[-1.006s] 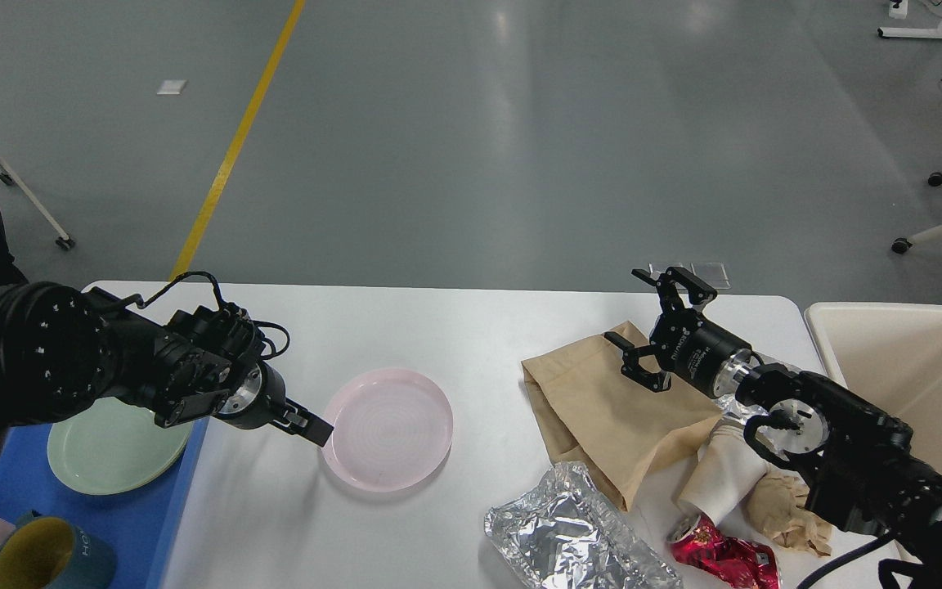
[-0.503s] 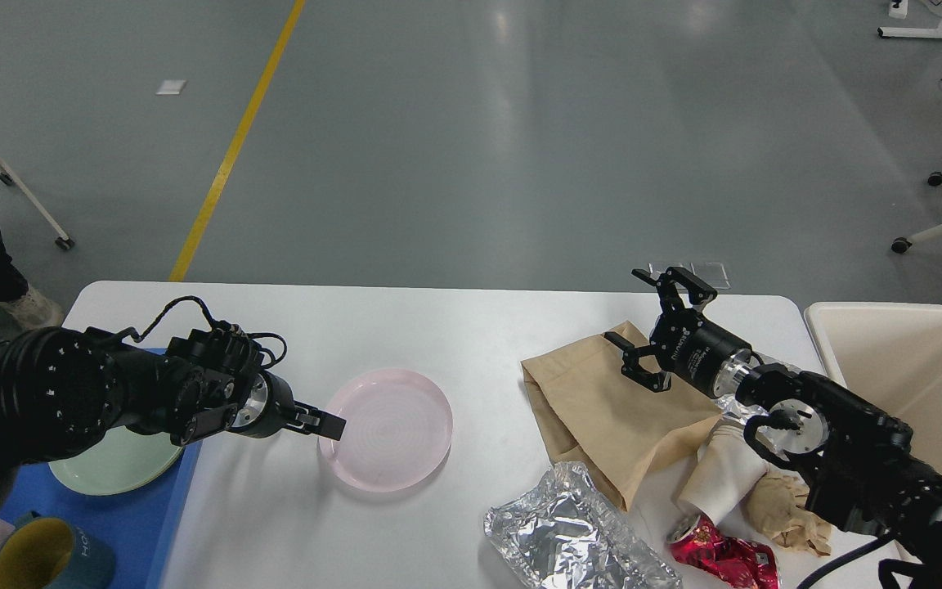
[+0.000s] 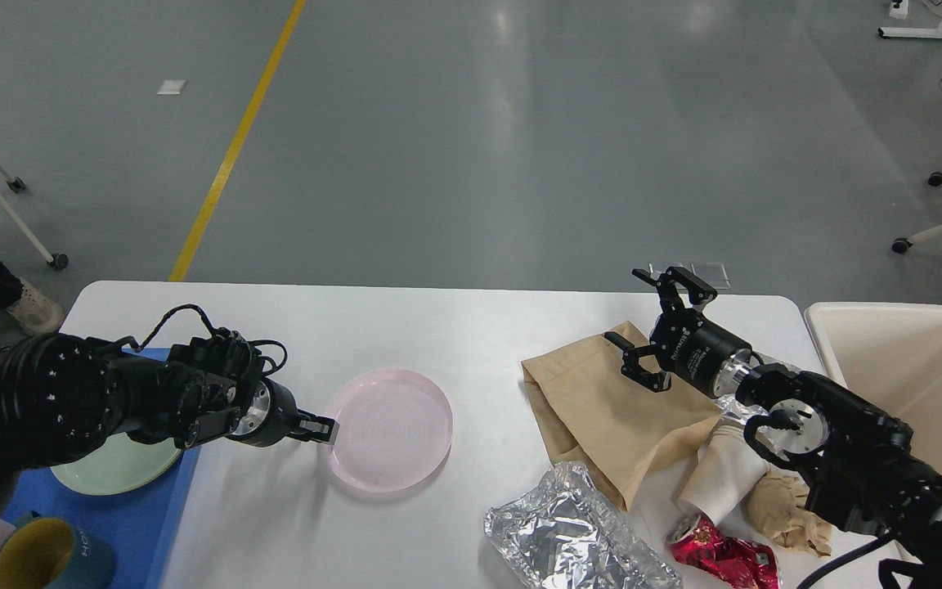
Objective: Tidy desktop
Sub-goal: 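Grip the pink plate rim and drag it onto the blue tray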
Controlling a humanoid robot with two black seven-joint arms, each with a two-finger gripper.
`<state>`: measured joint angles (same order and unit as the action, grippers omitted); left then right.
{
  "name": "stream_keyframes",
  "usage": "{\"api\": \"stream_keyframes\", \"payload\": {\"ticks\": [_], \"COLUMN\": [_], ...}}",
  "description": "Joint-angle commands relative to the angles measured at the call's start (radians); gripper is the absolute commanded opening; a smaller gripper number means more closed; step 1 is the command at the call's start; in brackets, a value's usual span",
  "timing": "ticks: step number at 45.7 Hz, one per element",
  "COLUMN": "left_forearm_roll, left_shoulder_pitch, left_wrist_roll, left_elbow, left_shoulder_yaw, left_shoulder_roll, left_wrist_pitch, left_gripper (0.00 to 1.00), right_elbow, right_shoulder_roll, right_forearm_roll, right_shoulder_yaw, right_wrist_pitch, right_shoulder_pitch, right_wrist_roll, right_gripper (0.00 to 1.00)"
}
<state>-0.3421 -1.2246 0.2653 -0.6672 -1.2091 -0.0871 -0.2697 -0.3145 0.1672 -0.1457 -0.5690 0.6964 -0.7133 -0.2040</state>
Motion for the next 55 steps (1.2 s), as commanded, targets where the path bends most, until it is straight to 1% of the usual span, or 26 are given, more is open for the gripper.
{"api": "stream_keyframes", "payload": {"ticks": [1,6,8,9,14,26,30,34,47,55], "left_forearm_roll": [0.000,0.000,0.000,0.000,0.000,0.002,0.014,0.043,0.049,0.049], "left_shoulder_pitch": [-0.004,-0.004,-0.004,-0.006,-0.009,-0.044,-0.075,-0.119,-0.263,-0.319], "left_wrist_roll": [0.000,0.002,0.002,0.002,0.003,0.002,0.003,0.005,0.011,0.011], "left_elbow": [0.000,0.000,-0.002,-0.002,-0.002,-0.005,-0.014,-0.018,-0.069,-0.084], "left_shoulder_yaw": [-0.003,-0.004,-0.009,-0.010,-0.009,-0.012,-0.010,-0.015,-0.024,-0.099], "left_shoulder_roll": [-0.002,-0.002,-0.002,-0.002,-0.009,-0.014,-0.014,-0.017,-0.072,-0.094], "left_wrist_pitch": [-0.054,-0.085,-0.098,-0.106,-0.134,-0.151,-0.215,-0.302,-0.686,-0.690], "left_gripper": [0.19,0.10,0.02,0.00,0.00,0.00,0.00,0.00,0.00,0.00], "right_elbow": [0.000,0.000,0.000,0.000,0.000,0.000,0.000,0.000,0.000,0.000], "right_shoulder_roll": [0.000,0.000,0.000,0.000,0.000,0.000,0.000,0.000,0.000,0.000], "right_forearm_roll": [0.000,0.000,0.000,0.000,0.000,0.000,0.000,0.000,0.000,0.000], "right_shoulder_yaw": [0.000,0.000,0.000,0.000,0.001,0.000,0.001,0.000,0.000,0.000], "right_wrist_pitch": [0.000,0.000,0.000,0.000,0.000,0.000,0.000,0.000,0.000,0.000], "right_shoulder_pitch": [0.000,0.000,0.000,0.000,0.000,0.000,0.000,0.000,0.000,0.000], "right_wrist_roll": [0.000,0.000,0.000,0.000,0.002,0.000,0.000,0.000,0.000,0.000], "right_gripper": [1.00,1.00,1.00,1.00,1.00,1.00,1.00,1.00,1.00,1.00]}}
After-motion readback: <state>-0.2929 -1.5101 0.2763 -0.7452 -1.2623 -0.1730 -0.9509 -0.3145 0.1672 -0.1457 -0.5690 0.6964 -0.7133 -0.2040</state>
